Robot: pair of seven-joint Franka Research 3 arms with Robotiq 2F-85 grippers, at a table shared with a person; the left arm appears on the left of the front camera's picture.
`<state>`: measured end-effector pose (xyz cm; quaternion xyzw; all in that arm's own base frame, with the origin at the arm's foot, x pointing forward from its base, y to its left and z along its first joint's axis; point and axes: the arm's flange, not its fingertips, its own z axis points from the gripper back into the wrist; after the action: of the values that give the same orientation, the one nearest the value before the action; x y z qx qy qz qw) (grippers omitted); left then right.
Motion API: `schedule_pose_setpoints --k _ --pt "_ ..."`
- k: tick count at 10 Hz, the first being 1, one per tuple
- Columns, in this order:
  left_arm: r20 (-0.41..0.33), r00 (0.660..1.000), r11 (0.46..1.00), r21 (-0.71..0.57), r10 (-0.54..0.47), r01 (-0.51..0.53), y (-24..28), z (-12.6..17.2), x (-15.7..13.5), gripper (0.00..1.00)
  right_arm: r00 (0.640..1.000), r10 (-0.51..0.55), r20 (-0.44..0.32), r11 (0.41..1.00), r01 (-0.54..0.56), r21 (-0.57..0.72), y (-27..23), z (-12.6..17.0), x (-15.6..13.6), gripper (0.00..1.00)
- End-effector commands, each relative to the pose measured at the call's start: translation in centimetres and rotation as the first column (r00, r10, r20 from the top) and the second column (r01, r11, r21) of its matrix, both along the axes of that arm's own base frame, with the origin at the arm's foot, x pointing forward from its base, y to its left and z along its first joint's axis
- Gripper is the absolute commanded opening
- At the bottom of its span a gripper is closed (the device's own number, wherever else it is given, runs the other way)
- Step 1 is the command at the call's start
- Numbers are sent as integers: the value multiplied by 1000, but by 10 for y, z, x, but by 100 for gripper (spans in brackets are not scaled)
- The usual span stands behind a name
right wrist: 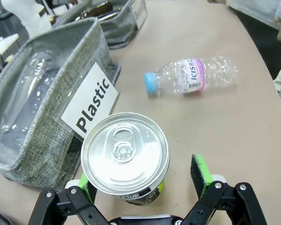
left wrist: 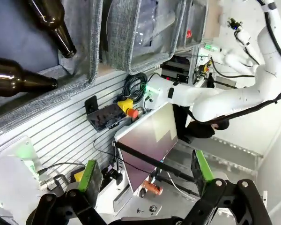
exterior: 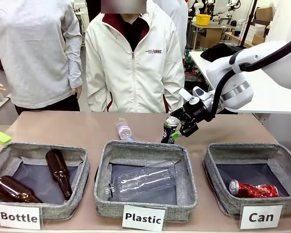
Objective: Sort the can waste into the basket.
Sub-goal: Pick up the can waste from the table and place it in the right Fabric basket.
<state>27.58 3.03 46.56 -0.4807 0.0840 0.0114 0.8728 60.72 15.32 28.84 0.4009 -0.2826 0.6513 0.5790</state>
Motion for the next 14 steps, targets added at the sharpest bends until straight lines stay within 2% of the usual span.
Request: schedule_pose_setpoints --k 1,4,5,6,7,8,10,11,12,14 --pt "18 1000 1000 -10 2 -2 10 3 -8 100 1000 24 7 998 -24 63 0 -3 5 100" --pt "18 1000 1000 -10 2 -2 10 3 -8 100 999 35 -13 996 -34 78 2 -2 5 100" --pt "18 1000 1000 -10 2 -2 10 3 -8 100 999 41 -16 996 -40 80 2 -3 5 87" --pt "18 1000 1000 -10 2 -2 10 3 -8 100 998 57 -30 996 -55 77 3 -3 4 42" --pt "18 1000 1000 -10 2 -2 10 3 -8 100 998 58 -36 995 -55 78 3 -3 5 28" --pt "18 1000 1000 -10 2 -2 10 3 -8 100 997 60 -44 996 -57 76 3 -3 5 0" --pt "18 1000 1000 -10 2 -2 10 3 -8 100 997 61 -49 996 -58 69 3 -3 5 0" --pt "18 1000 1000 -10 2 -2 10 3 -8 100 997 61 -48 996 -58 66 3 -4 5 6" --pt "18 1000 1000 -10 2 -2 10 3 -8 100 997 58 -50 996 -55 66 3 -2 5 0" --pt "18 1000 1000 -10 2 -2 10 3 -8 100 1000 1 -12 999 -1 48 -16 22 -5 0"
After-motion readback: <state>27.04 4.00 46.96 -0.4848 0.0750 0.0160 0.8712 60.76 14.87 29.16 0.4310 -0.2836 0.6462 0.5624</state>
